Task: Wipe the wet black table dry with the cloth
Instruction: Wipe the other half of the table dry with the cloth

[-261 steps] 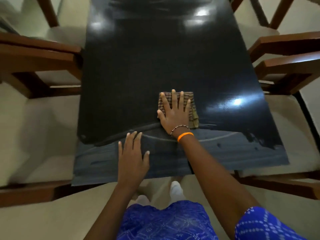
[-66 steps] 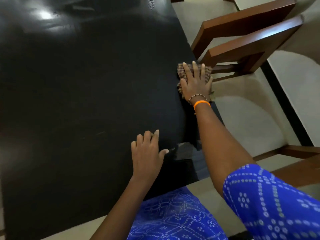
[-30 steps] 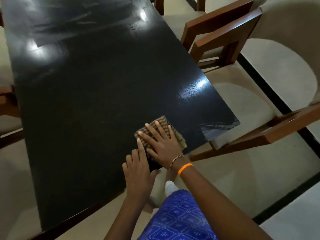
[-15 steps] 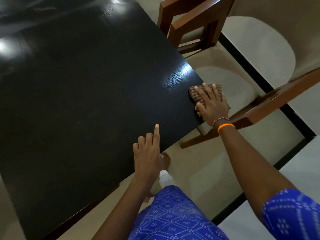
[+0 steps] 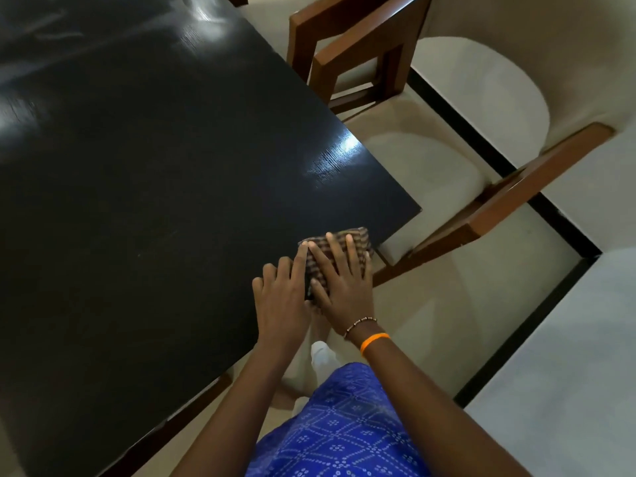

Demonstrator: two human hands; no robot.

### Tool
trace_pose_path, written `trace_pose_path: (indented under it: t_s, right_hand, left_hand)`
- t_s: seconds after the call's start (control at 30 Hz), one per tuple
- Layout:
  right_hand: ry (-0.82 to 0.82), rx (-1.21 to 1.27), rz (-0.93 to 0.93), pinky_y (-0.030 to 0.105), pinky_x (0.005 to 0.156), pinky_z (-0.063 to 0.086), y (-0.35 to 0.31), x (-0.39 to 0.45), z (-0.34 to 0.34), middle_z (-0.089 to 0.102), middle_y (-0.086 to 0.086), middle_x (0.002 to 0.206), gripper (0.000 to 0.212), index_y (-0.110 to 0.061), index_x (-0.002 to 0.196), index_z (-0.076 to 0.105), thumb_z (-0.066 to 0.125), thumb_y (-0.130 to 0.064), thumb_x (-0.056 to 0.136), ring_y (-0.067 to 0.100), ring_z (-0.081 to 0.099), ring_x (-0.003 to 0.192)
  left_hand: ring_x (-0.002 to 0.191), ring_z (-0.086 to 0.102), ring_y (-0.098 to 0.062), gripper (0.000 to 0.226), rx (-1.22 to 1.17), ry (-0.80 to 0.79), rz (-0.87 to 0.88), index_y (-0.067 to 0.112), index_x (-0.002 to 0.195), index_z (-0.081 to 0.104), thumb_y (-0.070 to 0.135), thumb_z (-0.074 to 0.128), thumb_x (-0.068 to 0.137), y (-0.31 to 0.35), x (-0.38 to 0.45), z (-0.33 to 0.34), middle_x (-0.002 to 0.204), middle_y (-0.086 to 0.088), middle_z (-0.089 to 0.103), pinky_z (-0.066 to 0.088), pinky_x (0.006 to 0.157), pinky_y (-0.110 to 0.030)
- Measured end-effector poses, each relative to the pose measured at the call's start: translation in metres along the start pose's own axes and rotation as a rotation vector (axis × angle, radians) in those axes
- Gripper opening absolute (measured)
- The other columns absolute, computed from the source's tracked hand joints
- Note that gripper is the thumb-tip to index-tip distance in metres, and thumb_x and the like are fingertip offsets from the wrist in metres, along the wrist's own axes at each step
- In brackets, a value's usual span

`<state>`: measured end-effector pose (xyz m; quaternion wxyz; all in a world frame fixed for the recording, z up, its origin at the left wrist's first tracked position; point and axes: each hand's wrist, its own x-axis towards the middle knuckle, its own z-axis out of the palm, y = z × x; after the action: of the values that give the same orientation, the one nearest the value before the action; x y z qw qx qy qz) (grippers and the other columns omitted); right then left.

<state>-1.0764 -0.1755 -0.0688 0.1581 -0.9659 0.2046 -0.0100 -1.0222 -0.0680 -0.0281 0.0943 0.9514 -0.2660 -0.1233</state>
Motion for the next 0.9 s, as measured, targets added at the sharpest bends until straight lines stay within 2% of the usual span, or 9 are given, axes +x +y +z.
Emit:
trace_pose_path:
  t_s: [0.1, 0.27, 0.4, 0.53, 0.67, 0.8, 0.9]
  right_hand:
    - [-0.009, 0.036, -0.005, 0.055, 0.115, 0.012, 0.019, 0.009, -0.005, 0.025, 0.003, 0.156, 0.059, -0.034, 0.145, 0.029, 0.031, -0.047, 0.087, 0.027, 0.012, 0.146]
    - [0.062, 0.064, 0.164, 0.054, 0.114, 0.013, 0.047, 0.039, -0.018, 0.03, 0.006, 0.154, 0.063, -0.029, 0.143, 0.036, 0.032, -0.045, 0.082, 0.033, 0.019, 0.144]
    - [0.145, 0.082, 0.32, 0.049, 0.116, 0.014, 0.082, 0.07, -0.032, 0.027, 0.01, 0.155, 0.059, -0.023, 0.142, 0.039, 0.04, -0.038, 0.085, 0.038, 0.014, 0.144]
    - [0.196, 0.238, 0.51, 0.045, 0.118, 0.003, 0.101, 0.098, -0.044, 0.009, 0.015, 0.158, 0.061, -0.018, 0.147, 0.029, 0.051, -0.023, 0.091, 0.041, 0.002, 0.144]
    - [0.316, 0.465, 0.74, 0.037, 0.118, 0.004, 0.084, 0.105, -0.044, -0.001, 0.022, 0.157, 0.066, -0.01, 0.15, 0.016, 0.048, -0.015, 0.092, 0.036, 0.004, 0.145]
    - [0.517, 0.756, 0.901, 0.03, 0.113, 0.014, 0.047, 0.096, -0.035, 0.007, 0.029, 0.153, 0.068, -0.001, 0.149, 0.007, 0.043, -0.006, 0.092, 0.037, 0.014, 0.143]
    - [0.504, 0.922, 1.039, 0.04, 0.105, 0.033, 0.01, 0.08, -0.02, 0.02, 0.026, 0.15, 0.067, -0.006, 0.15, 0.0, 0.039, -0.014, 0.096, 0.042, 0.037, 0.129]
  left_hand:
    - [0.102, 0.041, -0.019, 0.09, 0.006, -0.016, 0.017, 0.027, 0.143, 0.008, 0.035, 0.068, 0.076, 0.004, 0.004, 0.001, 0.121, -0.002, 0.043, 0.033, 0.085, -0.031]
    - [0.096, 0.041, -0.016, 0.1, 0.024, -0.01, -0.013, 0.03, 0.144, -0.004, 0.04, 0.068, 0.075, 0.005, 0.006, 0.005, 0.12, -0.002, 0.044, 0.027, 0.078, -0.028]
    - [0.095, 0.039, -0.015, 0.096, 0.006, -0.001, -0.029, 0.03, 0.145, -0.001, 0.036, 0.067, 0.077, 0.007, 0.005, 0.005, 0.119, 0.0, 0.045, 0.024, 0.077, -0.027]
    - [0.096, 0.04, -0.016, 0.094, -0.009, 0.017, -0.021, 0.029, 0.146, 0.0, 0.035, 0.066, 0.079, 0.006, 0.001, 0.002, 0.118, 0.0, 0.045, 0.024, 0.078, -0.027]
    - [0.097, 0.041, -0.016, 0.086, -0.147, 0.071, -0.076, 0.03, 0.144, 0.011, 0.038, 0.066, 0.078, -0.004, -0.011, 0.0, 0.116, 0.001, 0.047, 0.024, 0.08, -0.028]
    - [0.09, 0.04, -0.01, 0.077, -0.214, 0.144, -0.208, 0.03, 0.14, 0.022, 0.037, 0.066, 0.077, -0.029, -0.035, 0.003, 0.111, 0.002, 0.051, 0.026, 0.079, -0.028]
    - [0.094, 0.046, -0.013, 0.072, -0.234, 0.164, -0.318, 0.029, 0.139, 0.026, 0.036, 0.065, 0.078, -0.041, -0.053, 0.004, 0.113, 0.001, 0.054, 0.026, 0.079, -0.028]
